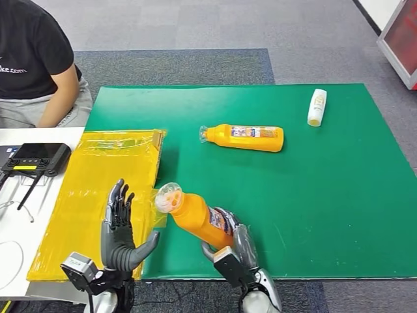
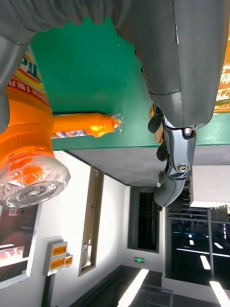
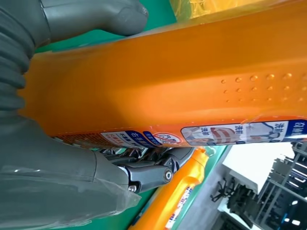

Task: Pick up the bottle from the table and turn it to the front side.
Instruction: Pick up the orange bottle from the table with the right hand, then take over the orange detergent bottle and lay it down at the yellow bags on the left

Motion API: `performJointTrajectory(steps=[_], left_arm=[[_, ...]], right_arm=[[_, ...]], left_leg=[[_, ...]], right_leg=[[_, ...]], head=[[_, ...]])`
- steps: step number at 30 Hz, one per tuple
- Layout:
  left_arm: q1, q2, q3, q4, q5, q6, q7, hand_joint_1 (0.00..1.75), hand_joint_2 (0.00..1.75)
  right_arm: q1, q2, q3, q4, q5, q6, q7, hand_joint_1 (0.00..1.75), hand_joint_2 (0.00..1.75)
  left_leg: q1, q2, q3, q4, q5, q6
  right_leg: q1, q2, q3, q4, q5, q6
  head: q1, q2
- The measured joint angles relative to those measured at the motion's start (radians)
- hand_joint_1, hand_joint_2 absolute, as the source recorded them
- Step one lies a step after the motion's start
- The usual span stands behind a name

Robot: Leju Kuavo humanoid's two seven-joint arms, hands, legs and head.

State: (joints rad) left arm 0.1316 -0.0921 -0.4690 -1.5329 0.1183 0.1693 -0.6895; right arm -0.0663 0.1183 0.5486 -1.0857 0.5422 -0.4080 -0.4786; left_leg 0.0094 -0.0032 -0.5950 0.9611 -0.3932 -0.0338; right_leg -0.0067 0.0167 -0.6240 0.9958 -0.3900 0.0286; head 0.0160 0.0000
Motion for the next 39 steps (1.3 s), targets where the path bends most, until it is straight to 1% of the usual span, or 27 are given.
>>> performJointTrajectory(steps=[2, 6, 11, 16, 25, 32, 39], left_arm=[[-0.006, -0.002, 0.000, 0.000, 0.005, -0.030, 0.006, 0.00, 1.75], [-0.033, -0.009, -0.003, 0.001, 0.015, -0.128, 0.029, 0.00, 1.75], [-0.077, -0.015, -0.025, 0.019, -0.007, -0.206, 0.058, 0.00, 1.75], [-0.118, -0.015, -0.052, 0.064, -0.015, -0.267, 0.096, 0.00, 1.75], [-0.149, -0.011, -0.075, 0.128, -0.034, -0.295, 0.124, 0.00, 1.75], [-0.175, -0.011, -0.075, 0.145, -0.081, -0.272, 0.113, 0.00, 1.75], [-0.190, -0.009, -0.080, 0.149, -0.086, -0.285, 0.115, 0.00, 1.75]], right_arm=[[0.000, 0.000, 0.007, 0.000, 0.012, -0.022, -0.008, 1.75, 1.75], [0.000, 0.000, 0.021, -0.008, 0.020, -0.069, -0.033, 1.75, 1.75], [-0.001, 0.001, 0.033, -0.061, -0.027, -0.074, -0.051, 1.75, 1.75], [-0.002, 0.001, 0.039, -0.111, -0.043, -0.074, -0.054, 1.75, 1.75], [-0.003, 0.001, 0.040, -0.148, -0.052, -0.082, -0.064, 1.75, 1.75], [-0.010, 0.001, 0.051, -0.152, -0.062, -0.071, -0.066, 1.75, 1.75], [-0.019, 0.001, 0.061, -0.147, -0.069, -0.065, -0.066, 1.75, 1.75]], left_leg=[[0.000, 0.000, 0.000, 0.000, 0.000, 0.000], [0.000, 0.000, -0.001, 0.000, 0.000, 0.000], [0.000, 0.000, -0.001, 0.000, 0.000, 0.000], [0.000, 0.000, -0.001, 0.000, 0.001, 0.000], [0.000, 0.000, -0.001, 0.000, 0.000, 0.000], [0.000, 0.000, -0.002, 0.000, 0.001, 0.000], [0.000, 0.000, -0.002, 0.000, 0.001, 0.000]], right_leg=[[0.000, 0.000, 0.000, 0.000, 0.000, 0.000], [0.000, 0.000, 0.000, 0.000, 0.000, 0.000], [0.000, 0.000, 0.000, 0.000, 0.000, 0.000], [0.000, 0.000, -0.001, 0.000, 0.000, 0.000], [0.000, 0.000, -0.001, 0.000, 0.000, 0.000], [0.000, 0.000, -0.001, 0.000, 0.000, 0.000], [0.000, 0.000, -0.001, 0.000, 0.000, 0.000]], head=[[0.000, 0.000], [0.000, 0.000], [0.000, 0.000], [0.000, 0.000], [0.000, 0.000], [0.000, 0.000], [0.000, 0.000]])
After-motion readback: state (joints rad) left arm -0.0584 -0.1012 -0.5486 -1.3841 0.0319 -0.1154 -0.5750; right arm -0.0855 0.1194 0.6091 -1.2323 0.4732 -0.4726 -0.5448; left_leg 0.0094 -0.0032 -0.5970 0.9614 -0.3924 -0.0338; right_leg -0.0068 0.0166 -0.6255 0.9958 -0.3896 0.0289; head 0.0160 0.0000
